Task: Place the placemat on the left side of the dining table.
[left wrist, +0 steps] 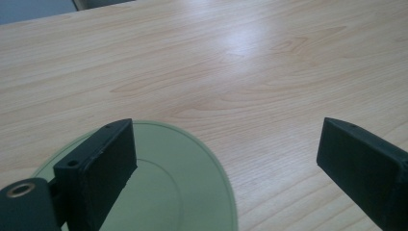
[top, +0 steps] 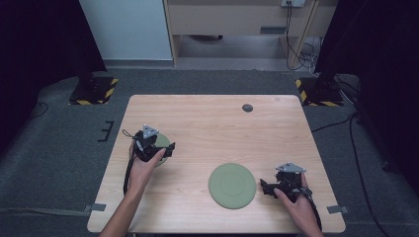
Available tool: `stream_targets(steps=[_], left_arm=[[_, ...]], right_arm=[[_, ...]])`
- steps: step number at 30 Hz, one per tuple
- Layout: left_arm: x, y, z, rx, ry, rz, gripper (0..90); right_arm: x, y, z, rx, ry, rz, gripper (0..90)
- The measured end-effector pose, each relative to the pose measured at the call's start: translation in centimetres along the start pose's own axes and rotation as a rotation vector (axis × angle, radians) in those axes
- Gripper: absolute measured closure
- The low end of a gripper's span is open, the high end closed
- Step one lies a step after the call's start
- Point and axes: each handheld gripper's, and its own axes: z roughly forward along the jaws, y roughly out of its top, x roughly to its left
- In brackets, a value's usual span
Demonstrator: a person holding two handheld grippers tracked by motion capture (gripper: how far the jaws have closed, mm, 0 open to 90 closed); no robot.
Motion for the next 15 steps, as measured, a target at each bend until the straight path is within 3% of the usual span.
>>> stream_targets(steps=[15], left_arm=[[-3.4, -0.6, 0.2, 0.012, -0.061, 0.073, 4.8]], right_arm=[[0.0, 0.0, 0.0, 0.000, 0.000, 0.000, 0.9]])
